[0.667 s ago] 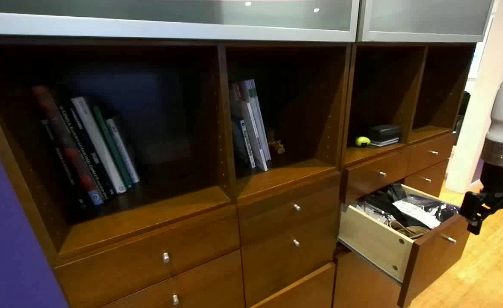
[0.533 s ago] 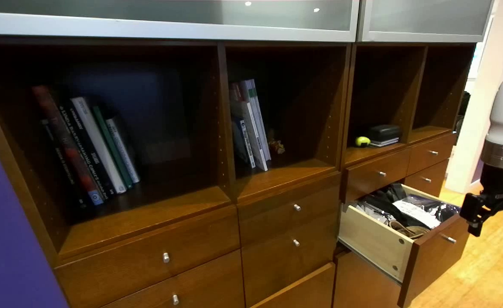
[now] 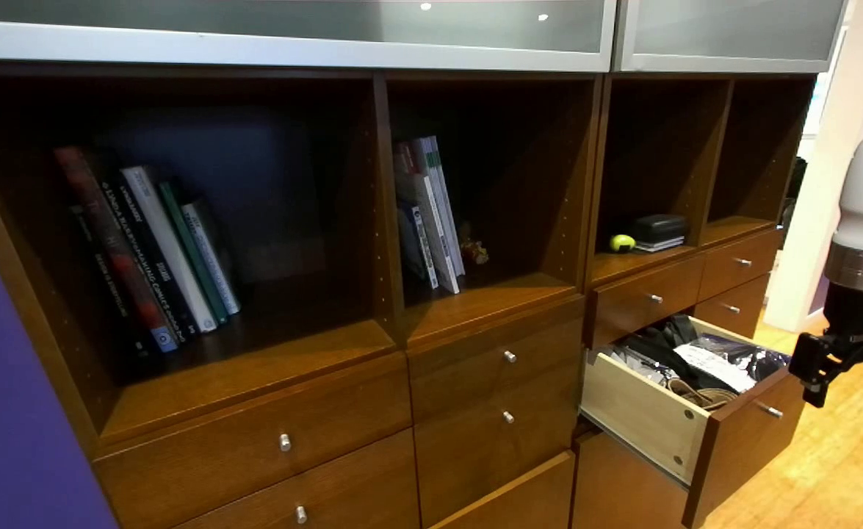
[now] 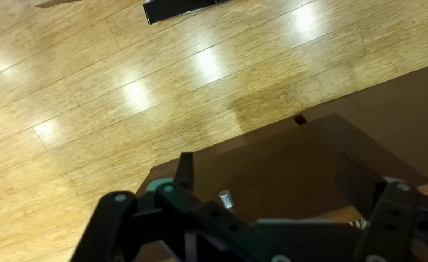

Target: Put the yellow object in the open drawer

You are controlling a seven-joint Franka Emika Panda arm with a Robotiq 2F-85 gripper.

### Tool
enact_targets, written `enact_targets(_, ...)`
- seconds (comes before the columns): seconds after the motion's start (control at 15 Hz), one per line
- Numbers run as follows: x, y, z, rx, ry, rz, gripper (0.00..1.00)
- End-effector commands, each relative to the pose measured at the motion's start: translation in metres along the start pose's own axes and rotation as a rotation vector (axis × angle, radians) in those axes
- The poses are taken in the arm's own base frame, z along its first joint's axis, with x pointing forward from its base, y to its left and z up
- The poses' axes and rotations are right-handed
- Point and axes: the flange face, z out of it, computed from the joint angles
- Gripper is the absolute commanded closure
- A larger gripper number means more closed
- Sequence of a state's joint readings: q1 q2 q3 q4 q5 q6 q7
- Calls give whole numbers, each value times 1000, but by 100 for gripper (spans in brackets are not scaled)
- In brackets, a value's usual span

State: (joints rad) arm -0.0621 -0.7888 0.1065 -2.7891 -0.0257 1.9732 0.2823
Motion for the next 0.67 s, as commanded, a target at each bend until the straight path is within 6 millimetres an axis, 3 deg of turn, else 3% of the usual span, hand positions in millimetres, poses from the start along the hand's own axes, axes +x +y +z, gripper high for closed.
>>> enact_targets(0.0,0,0,-1,0,-1,0,0)
enact_targets(0.27,0,0,-1,0,-1,0,0)
enact_targets(0.4,11,-1,-21,-35,24,16,0)
enact_targets(0.6,27,12,-62,-48,91,28,0)
